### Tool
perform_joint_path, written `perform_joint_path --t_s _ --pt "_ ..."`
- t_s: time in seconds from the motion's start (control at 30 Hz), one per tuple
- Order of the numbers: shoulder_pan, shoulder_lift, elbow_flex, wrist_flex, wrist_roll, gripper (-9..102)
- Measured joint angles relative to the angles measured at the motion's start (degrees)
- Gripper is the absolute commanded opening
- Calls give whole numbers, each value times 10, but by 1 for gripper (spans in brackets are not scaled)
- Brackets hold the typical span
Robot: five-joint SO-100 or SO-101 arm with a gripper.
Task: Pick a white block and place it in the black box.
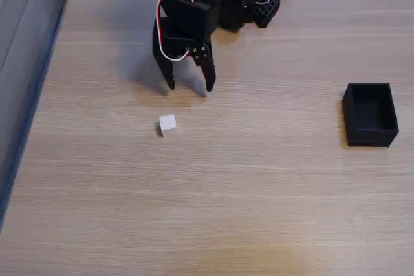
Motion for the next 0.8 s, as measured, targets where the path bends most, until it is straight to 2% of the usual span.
perform_joint_path --t_s 0.43,0.8 --pt "56 -163 -142 -8 -109 33" --pt "40 -235 -221 -3 -128 33"
